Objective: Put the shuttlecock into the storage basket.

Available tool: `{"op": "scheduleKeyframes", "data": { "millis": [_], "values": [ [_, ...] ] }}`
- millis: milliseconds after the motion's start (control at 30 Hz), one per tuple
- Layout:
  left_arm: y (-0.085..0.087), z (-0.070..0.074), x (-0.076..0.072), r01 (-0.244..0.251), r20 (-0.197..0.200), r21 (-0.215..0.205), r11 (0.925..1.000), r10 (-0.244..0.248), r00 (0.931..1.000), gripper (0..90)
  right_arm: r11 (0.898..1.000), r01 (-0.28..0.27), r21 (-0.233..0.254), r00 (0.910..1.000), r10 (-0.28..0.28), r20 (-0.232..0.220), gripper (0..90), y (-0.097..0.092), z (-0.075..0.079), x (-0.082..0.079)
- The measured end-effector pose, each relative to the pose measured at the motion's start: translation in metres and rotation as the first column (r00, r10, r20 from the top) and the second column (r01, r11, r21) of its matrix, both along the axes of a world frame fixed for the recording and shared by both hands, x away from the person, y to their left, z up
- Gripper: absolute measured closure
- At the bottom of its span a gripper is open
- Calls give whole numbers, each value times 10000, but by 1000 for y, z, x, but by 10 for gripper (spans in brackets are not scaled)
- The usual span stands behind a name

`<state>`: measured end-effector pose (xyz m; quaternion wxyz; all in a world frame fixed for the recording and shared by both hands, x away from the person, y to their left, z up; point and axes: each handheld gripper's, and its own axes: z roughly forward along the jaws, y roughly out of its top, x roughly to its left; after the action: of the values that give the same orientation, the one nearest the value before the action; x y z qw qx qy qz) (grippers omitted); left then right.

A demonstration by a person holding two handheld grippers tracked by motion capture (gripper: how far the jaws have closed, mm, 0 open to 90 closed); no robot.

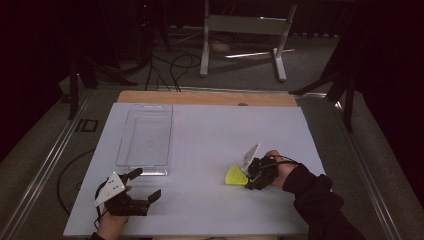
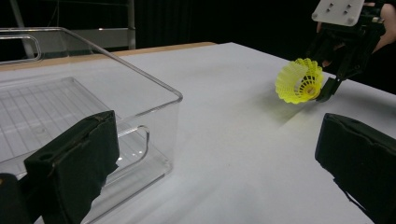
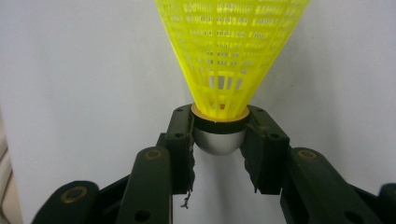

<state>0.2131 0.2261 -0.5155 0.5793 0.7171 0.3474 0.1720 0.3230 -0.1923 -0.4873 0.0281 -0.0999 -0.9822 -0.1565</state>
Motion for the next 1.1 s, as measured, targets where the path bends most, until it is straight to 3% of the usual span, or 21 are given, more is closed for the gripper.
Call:
{"op": "scheduleKeyframes", "data": {
  "millis": [133, 167, 433, 733, 833, 933, 1033, 1100],
  "values": [
    [0, 0, 0, 10, -17, -10, 10000, -10, 10000, 5, 9971, -710, 284, 9975, 708, 80, 653, -2, 4, -5],
    [0, 0, 0, 13, -22, -23, 10000, -13, 10000, 5, 9972, -672, 341, 9977, 671, 29, 653, -2, 5, -5],
    [-6, 8, -1, 266, -21, 287, 9992, -265, 9996, 5, 9893, -1443, 219, 9895, 1440, 110, 653, -2, 16, -10],
    [-23, 39, 12, 886, -952, 92, 9960, -873, 9916, 6, 9790, -1634, 1221, 9865, 1610, 289, 653, 0, 41, -10],
    [-31, 48, 20, 1184, -1566, 145, 9929, -1147, 9810, 5, 9784, -1709, 1164, 9851, 1671, 411, 653, 1, 44, -12],
    [-39, 55, 31, 1620, -2410, 267, 9864, -1509, 9587, 6, 9790, -1761, 1031, 9840, 1721, 460, 653, 2, 45, -13],
    [-48, 63, 39, 2269, -2688, 720, 9712, -2002, 9422, 6, 9773, -1828, 1067, 9829, 1792, 428, 653, 2, 45, -15],
    [-54, 68, 44, 2733, -2857, 993, 9568, -2356, 9289, 6, 9771, -1828, 1093, 9829, 1791, 429, 653, 2, 44, -16]
  ]
}}
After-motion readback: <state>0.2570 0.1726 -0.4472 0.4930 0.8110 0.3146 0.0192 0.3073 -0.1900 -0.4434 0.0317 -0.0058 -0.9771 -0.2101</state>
